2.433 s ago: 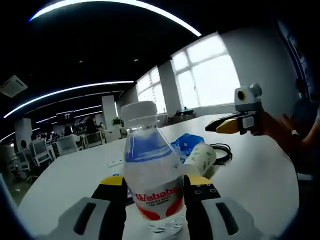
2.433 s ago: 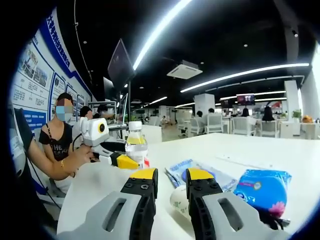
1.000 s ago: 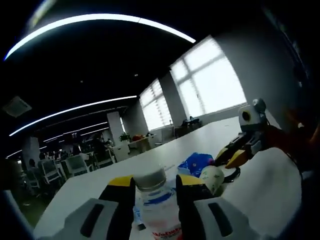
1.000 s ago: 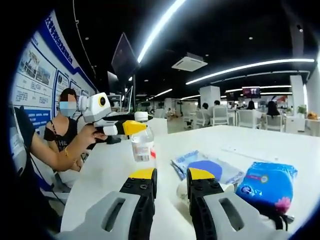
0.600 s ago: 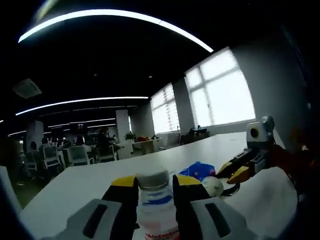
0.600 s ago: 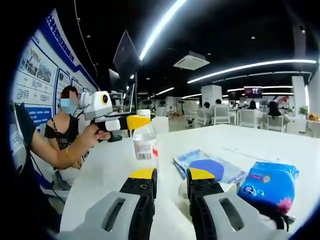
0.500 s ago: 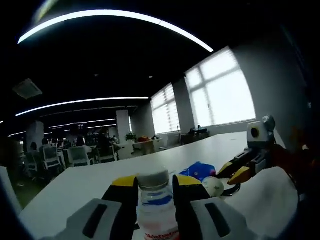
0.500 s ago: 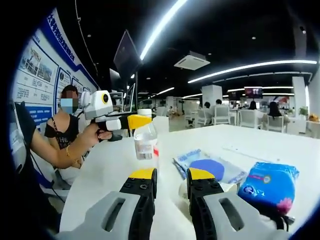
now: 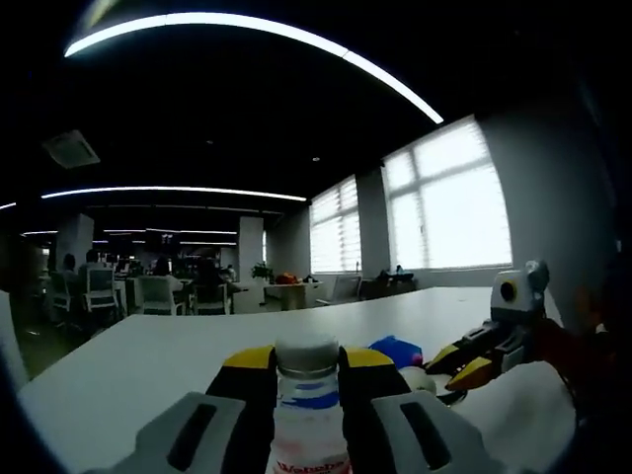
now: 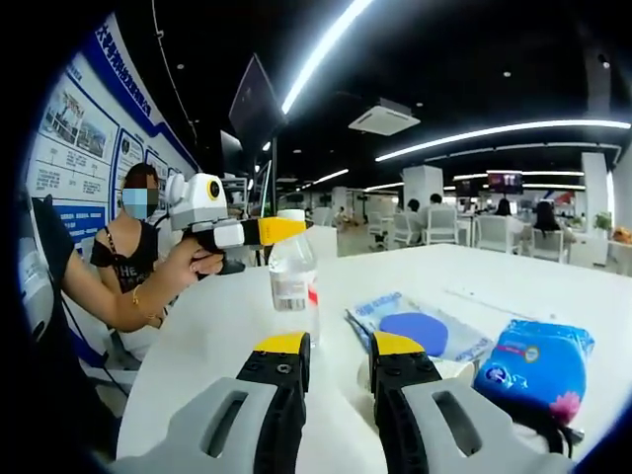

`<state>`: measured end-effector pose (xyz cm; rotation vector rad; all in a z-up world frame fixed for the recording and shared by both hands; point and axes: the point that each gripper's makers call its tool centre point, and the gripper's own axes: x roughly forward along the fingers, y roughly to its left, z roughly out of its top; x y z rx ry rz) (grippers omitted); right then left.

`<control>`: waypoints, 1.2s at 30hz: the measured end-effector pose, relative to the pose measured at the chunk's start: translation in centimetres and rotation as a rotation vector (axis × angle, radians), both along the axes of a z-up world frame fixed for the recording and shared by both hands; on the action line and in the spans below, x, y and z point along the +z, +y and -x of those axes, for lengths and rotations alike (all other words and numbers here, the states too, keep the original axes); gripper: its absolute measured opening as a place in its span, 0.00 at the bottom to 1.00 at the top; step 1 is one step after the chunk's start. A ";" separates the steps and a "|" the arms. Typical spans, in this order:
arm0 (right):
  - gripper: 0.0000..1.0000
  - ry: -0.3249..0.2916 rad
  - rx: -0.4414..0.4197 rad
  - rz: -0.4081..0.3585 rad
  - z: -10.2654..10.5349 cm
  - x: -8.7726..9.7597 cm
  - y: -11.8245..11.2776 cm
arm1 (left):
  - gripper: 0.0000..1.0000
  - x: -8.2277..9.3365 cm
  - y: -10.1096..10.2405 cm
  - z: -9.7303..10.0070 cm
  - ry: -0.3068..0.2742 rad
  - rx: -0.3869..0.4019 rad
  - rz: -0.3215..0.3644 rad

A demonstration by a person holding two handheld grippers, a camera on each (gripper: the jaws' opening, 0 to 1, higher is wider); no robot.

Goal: Arrange the tabletop items into an orderly group along one side of the table until the central work area is clear of visible clutter.

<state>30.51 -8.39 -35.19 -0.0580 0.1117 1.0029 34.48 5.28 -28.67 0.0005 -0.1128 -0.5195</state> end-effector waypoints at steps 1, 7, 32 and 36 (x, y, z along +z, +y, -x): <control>0.22 -0.001 0.000 -0.003 0.0 0.1 0.0 | 0.22 0.0 0.0 0.0 -0.005 -0.001 0.000; 0.22 0.005 0.000 -0.017 0.0 0.2 -0.1 | 0.22 0.2 0.1 -0.1 -0.010 0.013 -0.002; 0.21 0.001 -0.026 -0.070 -0.6 0.9 -1.0 | 0.21 1.1 1.4 -1.8 -0.015 0.070 -0.032; 0.21 -0.002 -0.026 -0.074 -0.7 1.0 -1.0 | 0.21 1.4 1.9 -2.0 -0.017 0.078 -0.026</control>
